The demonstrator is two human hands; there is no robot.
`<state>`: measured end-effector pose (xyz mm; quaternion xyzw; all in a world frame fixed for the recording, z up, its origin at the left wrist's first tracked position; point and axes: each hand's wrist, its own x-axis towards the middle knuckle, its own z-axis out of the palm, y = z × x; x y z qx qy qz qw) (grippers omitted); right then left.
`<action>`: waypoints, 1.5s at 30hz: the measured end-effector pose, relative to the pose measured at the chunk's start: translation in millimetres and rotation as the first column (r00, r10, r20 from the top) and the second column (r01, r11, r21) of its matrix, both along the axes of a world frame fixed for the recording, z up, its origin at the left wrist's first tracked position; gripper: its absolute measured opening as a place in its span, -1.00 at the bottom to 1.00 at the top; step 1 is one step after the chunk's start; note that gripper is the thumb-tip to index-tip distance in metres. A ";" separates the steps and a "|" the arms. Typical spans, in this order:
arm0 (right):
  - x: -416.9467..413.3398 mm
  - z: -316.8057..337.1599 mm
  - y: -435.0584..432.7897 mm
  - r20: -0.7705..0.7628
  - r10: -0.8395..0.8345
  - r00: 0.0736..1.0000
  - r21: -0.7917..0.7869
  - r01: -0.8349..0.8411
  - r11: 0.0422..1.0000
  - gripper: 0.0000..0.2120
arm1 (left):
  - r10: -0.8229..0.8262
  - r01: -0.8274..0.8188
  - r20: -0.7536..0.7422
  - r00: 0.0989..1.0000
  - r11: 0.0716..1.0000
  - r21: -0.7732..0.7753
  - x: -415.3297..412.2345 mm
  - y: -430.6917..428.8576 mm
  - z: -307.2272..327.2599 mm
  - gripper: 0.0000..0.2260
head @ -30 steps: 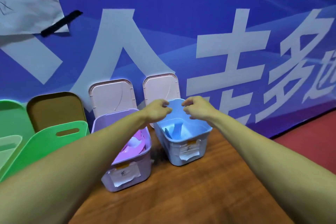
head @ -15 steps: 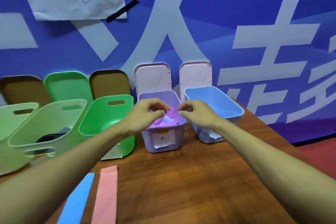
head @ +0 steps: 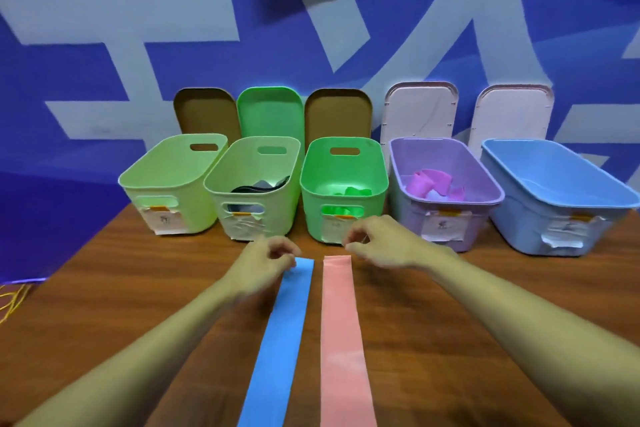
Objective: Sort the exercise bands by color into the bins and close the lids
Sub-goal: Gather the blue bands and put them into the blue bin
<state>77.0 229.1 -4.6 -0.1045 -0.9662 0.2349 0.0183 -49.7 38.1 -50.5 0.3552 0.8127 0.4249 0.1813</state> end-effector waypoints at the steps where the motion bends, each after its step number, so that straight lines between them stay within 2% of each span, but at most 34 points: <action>1: -6.5 -6.4 -5.1 0.014 0.009 1.000 0.008 -0.009 1.000 -0.81 | 0.034 -0.035 -0.003 0.999 0.999 -0.013 -6.2 -4.2 -11.8 -0.83; 6: -27.3 -37.4 -17.2 0.044 -0.013 0.999 -0.025 0.014 1.000 -0.81 | 0.131 -0.134 -0.100 0.986 0.991 -0.023 -22.8 0.2 -53.7 -0.86; 9: -33.7 -53.9 -17.0 0.043 -0.045 0.998 -0.039 0.047 0.998 -0.78 | 0.213 -0.222 -0.152 0.965 0.974 -0.044 -25.8 13.4 -69.8 -0.77; 11: -40.2 -61.8 -16.6 0.036 -0.065 0.997 -0.045 0.066 0.997 -0.77 | 0.237 -0.265 -0.249 0.939 0.960 -0.086 -24.7 19.6 -76.8 -0.73; 14: -51.1 -69.1 -18.2 0.036 -0.096 0.995 -0.059 0.098 0.993 -0.77 | 0.231 -0.274 -0.353 0.907 0.959 -0.076 -21.9 22.2 -79.0 -0.82; 16: -56.8 -70.4 -22.0 0.027 -0.103 0.994 -0.067 0.105 0.992 -0.74 | 0.253 -0.266 -0.293 0.922 0.964 -0.005 -22.6 19.9 -78.1 -0.92; 19: -62.4 -66.7 -28.0 0.023 -0.057 0.998 -0.021 0.057 0.998 -0.71 | 0.197 -0.184 -0.088 0.976 0.974 0.131 -25.1 13.3 -75.5 -0.84; 22: -61.1 -52.1 -33.9 -0.047 -0.018 0.999 -0.057 0.015 0.998 -0.83 | 0.130 -0.169 0.153 0.980 0.946 0.276 -24.2 4.1 -57.5 -0.83; 25: -56.9 -31.6 -40.1 -0.108 -0.061 0.992 -0.149 0.045 0.988 -0.91 | 0.115 -0.191 0.218 0.969 0.908 0.372 -22.3 -1.7 -31.9 -0.84; 27: -52.0 -13.3 -44.6 -0.126 -0.103 0.987 -0.325 0.057 0.944 -0.88 | 0.072 -0.198 0.294 0.953 0.882 0.427 -13.2 -3.4 -11.6 -0.82; 29: -42.9 9.2 -50.5 -0.148 -0.139 0.979 -0.570 0.030 0.821 -0.84 | 0.029 -0.195 0.364 0.931 0.883 0.427 -2.3 -4.6 3.7 -0.84; 32: -23.5 45.8 -58.1 -0.227 -0.201 0.953 -0.719 -0.025 0.694 -0.86 | -0.054 -0.127 0.424 0.904 0.913 0.387 16.0 -6.8 21.0 -0.93; 34: -10.6 66.9 -58.7 -0.292 -0.263 0.920 -0.764 -0.059 0.643 -0.85 | -0.150 -0.035 0.441 0.885 0.923 0.384 27.6 -7.8 27.9 -0.83; 37: 6.6 94.0 -52.4 -0.355 -0.366 0.860 -0.806 -0.083 0.586 -0.85 | -0.194 0.022 0.428 0.883 0.927 0.375 41.8 -9.0 38.1 -0.81; 40: 23.7 113.6 -43.3 -0.394 -0.431 0.812 -0.814 -0.090 0.574 -0.86 | -0.196 0.084 0.299 0.934 0.932 0.351 53.7 -7.7 53.4 -0.94; 43: 41.5 128.4 -32.7 -0.425 -0.505 0.751 -0.834 -0.107 0.542 -0.84 | -0.202 0.150 0.162 0.966 0.947 0.285 68.1 2.9 66.0 -0.91; 45: 53.8 138.8 -22.2 -0.444 -0.549 0.708 -0.845 -0.125 0.520 -0.85 | -0.218 0.173 0.145 0.965 0.946 0.273 77.1 15.4 71.6 -0.89</action>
